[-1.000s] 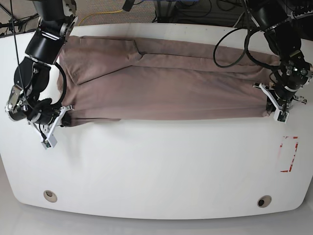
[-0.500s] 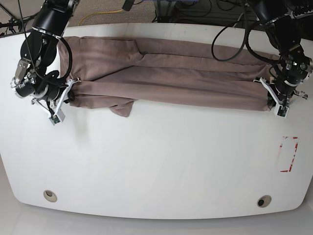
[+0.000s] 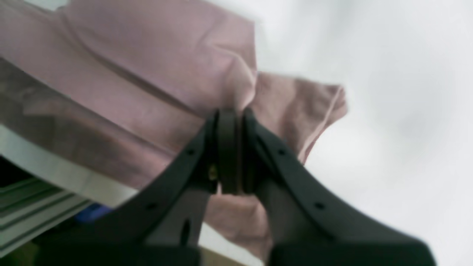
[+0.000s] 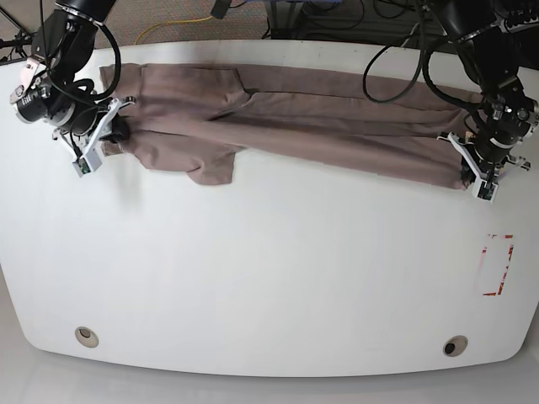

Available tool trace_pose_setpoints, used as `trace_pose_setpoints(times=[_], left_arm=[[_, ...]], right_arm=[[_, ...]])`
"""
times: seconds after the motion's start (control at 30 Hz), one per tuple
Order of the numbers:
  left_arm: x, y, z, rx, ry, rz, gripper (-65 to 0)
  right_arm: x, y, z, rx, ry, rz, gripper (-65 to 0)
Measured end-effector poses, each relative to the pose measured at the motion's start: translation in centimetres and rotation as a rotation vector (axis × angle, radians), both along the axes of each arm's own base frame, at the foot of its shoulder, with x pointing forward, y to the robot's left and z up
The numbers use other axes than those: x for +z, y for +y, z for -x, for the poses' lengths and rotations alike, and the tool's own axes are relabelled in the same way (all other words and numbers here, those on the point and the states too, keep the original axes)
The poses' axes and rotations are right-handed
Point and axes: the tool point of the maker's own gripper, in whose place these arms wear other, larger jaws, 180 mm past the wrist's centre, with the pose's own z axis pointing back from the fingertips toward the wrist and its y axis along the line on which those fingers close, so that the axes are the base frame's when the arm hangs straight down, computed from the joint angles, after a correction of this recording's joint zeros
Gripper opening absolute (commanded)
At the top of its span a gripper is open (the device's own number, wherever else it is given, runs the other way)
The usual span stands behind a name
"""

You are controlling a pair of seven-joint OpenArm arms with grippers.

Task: Fold the T-shirt properly
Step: 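Fold the hem with both grippers over toward the collar edge, then release the folded hem and regrasp the fold edge with both grippers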

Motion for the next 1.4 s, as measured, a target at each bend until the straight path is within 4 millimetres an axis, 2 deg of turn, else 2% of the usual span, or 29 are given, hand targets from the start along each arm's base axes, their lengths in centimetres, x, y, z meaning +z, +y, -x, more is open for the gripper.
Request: trace_pose_setpoints(times=[0.2,0.37,0.5,0.57,0.63,0.67,0.77,0.87,1.07,1.1,1.17,1.27,1.33,1.4], left_arm=[[-1.0,0.6,1.5,-0.017,0.057,-0.037,-65.0],[-1.0,0.3,1.6,-0.053,0.058,-0.043,-65.0],[-1.8,1.4,3.0,-0.037,0.116,-0.082,-48.2],[-2.0,1.4,3.3,-0.034,0.122,-0.082,-35.4],[-2.0,1.3,3.4,-0.036,0.122,-0.077,-26.4],[-2.0,1.3,3.4,-0.036,0.121,-0.077,-24.4],[-1.5,1.5,3.3,-0.041,0.112,-0.094,-24.3],[0.4,1.9,3.0,-0.045,0.095,-0.132,-24.7],[4.3,-0.5,1.8,-0.106,-0.035,-0.022,-24.7],[5.0,-0.3,1.6,-0.104,-0.055,-0.011,-24.7],[6.3,1.5,1.8,-0.058,-0.079,-0.019,-24.7],[6.8,3.6,2.5,0.013,-0.075,-0.033,-24.7],[6.7,4.2,2.4,0.037,-0.078,-0.025,-24.7],[5.6,4.6,2.2,0.055,-0.054,-0.005,-24.7]], right_arm=[[-1.2,0.5,2.2,0.003,0.048,-0.027,-59.3],[-2.3,0.7,3.5,-0.004,0.097,-0.021,-49.0],[-2.6,0.8,4.1,-0.005,0.109,-0.026,-34.6],[-2.7,0.8,4.4,-0.006,0.117,-0.027,-26.3],[-2.9,0.8,4.8,-0.006,0.128,-0.026,-20.8],[-3.0,0.8,4.9,-0.005,0.133,-0.024,-19.8],[-2.9,0.9,4.8,-0.005,0.128,-0.026,-21.1],[-2.9,0.9,4.8,-0.005,0.126,-0.027,-24.3],[-2.8,0.9,4.5,-0.006,0.120,-0.027,-26.3],[-2.8,0.9,4.5,-0.004,0.117,-0.029,-26.3],[-2.8,0.9,4.5,-0.005,0.118,-0.026,-26.3],[-2.6,0.9,4.2,-0.004,0.113,-0.026,-26.3],[-2.5,1.0,3.9,-0.004,0.101,-0.030,-26.3],[-2.4,0.9,3.8,-0.003,0.101,-0.027,-26.3]])
